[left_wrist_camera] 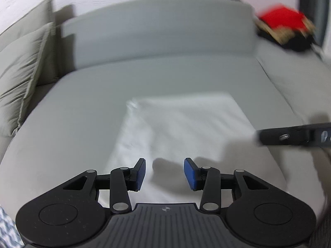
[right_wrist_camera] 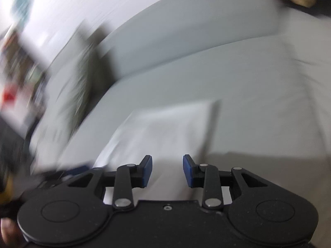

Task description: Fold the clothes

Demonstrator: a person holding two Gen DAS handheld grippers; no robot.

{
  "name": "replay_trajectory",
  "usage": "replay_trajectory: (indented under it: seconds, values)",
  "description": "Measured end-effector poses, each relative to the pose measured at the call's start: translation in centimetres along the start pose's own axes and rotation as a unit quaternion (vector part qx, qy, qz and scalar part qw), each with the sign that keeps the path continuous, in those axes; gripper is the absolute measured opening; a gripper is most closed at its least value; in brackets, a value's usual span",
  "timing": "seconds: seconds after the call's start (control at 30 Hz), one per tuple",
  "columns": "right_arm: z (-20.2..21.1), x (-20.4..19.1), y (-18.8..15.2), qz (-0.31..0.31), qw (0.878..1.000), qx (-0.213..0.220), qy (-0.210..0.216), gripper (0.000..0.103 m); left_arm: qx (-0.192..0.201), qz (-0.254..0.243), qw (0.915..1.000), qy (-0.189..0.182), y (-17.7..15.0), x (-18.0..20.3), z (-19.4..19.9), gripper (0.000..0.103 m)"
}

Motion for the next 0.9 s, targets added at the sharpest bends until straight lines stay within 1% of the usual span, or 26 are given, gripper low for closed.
replay_trajectory:
  seconds: [0.07, 0.13, 0.17, 0.23, 0.3, 0.33, 0.37, 0.4, 0.43, 0.47, 0.5, 0.57, 0.6, 0.63, 0.67, 0.7, 0.73, 0.77, 0.8, 0.83, 0.9]
  values:
    - [0.0, -1.8, -2.9, 0.079, 0.996, -0.037, -0.009, 0.032, -0.027, -0.028, 0.9992, 0.000, -1.8, 1.7, 0.4, 0.040]
    - [0.6, -1.9, -5.5, 0.126, 0.990, -0.064, -0.028, 0.032, -0.044, -0.044, 0.9980, 0.010, -3.2, 2.4, 1.3, 0.041]
    - [1.4, -1.8, -6.3, 0.134, 0.988, -0.068, -0.031, 0.032, -0.045, -0.041, 0.9981, 0.011, -3.6, 2.0, 1.9, 0.041]
    - [3.5, -1.5, -7.3, 0.139, 0.986, -0.081, -0.035, 0.032, -0.039, -0.014, 0.9991, 0.006, -4.3, 0.0, 3.1, 0.040]
    - [5.5, -1.2, -7.1, 0.112, 0.989, -0.090, -0.023, 0.037, -0.034, 0.013, 0.9993, 0.001, -5.0, -2.0, 4.2, 0.040]
    - [6.3, -0.9, -6.4, 0.087, 0.993, -0.082, -0.009, 0.049, -0.031, 0.027, 0.9992, -0.001, -5.3, -3.0, 4.8, 0.042]
    - [7.0, -0.4, -5.7, 0.059, 0.996, -0.066, 0.004, 0.068, -0.020, 0.046, 0.9987, 0.000, -5.3, -4.3, 5.3, 0.046]
    - [7.5, 0.0, -4.9, 0.032, 0.998, -0.047, 0.015, 0.077, -0.004, 0.072, 0.9974, 0.006, -5.0, -5.8, 5.5, 0.052]
    - [7.8, 0.5, -3.9, 0.006, 0.999, -0.024, 0.022, 0.087, 0.007, 0.098, 0.9951, 0.009, -4.4, -7.2, 5.4, 0.062]
    - [7.7, 1.0, -3.0, -0.022, 0.999, -0.010, 0.027, 0.089, 0.017, 0.125, 0.9921, 0.006, -3.7, -8.5, 4.9, 0.068]
    - [7.3, 1.5, -2.2, -0.050, 0.998, -0.005, 0.030, 0.089, 0.023, 0.151, 0.9882, -0.007, -3.1, -9.7, 4.0, 0.073]
    - [5.5, 3.0, -0.8, -0.121, 0.992, -0.012, 0.042, 0.087, 0.009, 0.198, 0.9791, -0.046, -2.3, -12.1, 0.9, 0.074]
    - [4.4, 4.0, -0.4, -0.165, 0.985, -0.024, 0.051, 0.085, -0.006, 0.215, 0.9748, -0.061, -2.2, -13.0, -0.8, 0.074]
    - [3.4, 5.1, -0.2, -0.212, 0.975, -0.035, 0.061, 0.079, -0.027, 0.226, 0.9712, -0.071, -2.2, -13.5, -2.4, 0.073]
    - [2.4, 6.3, -0.2, -0.256, 0.963, -0.045, 0.068, 0.071, -0.045, 0.231, 0.9683, -0.084, -2.1, -13.5, -3.7, 0.073]
    - [1.5, 7.5, -0.2, -0.296, 0.951, -0.054, 0.074, 0.070, -0.062, 0.228, 0.9663, -0.101, -2.2, -13.1, -4.8, 0.073]
    - [0.8, 8.6, -0.2, -0.331, 0.938, -0.058, 0.082, 0.063, -0.078, 0.225, 0.9638, -0.121, -2.3, -12.9, -6.1, 0.070]
    - [0.6, 9.4, -0.1, -0.356, 0.928, -0.055, 0.090, 0.056, -0.085, 0.215, 0.9629, -0.139, -2.3, -12.7, -6.8, 0.071]
    - [0.4, 10.0, 0.1, -0.371, 0.922, -0.054, 0.098, 0.056, -0.081, 0.200, 0.9639, -0.156, -2.0, -12.3, -7.1, 0.072]
    - [0.1, 10.3, 0.3, -0.380, 0.917, -0.055, 0.105, 0.057, -0.077, 0.190, 0.9620, -0.180, -1.8, -11.8, -7.2, 0.072]
    - [-0.9, 10.5, 0.6, -0.380, 0.916, -0.067, 0.113, 0.057, -0.069, 0.191, 0.9472, -0.248, -1.3, -10.7, -7.3, 0.072]
Point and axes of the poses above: each gripper's, at about its wrist camera, not at the fingertips, and z roughly against the way its jaws point, x to its right, y to its top, the point moved 8 cm from there along -z, roughly the way its jaws point, and after that the axes turned 13 degrees about -z, right-handed, at the moved point
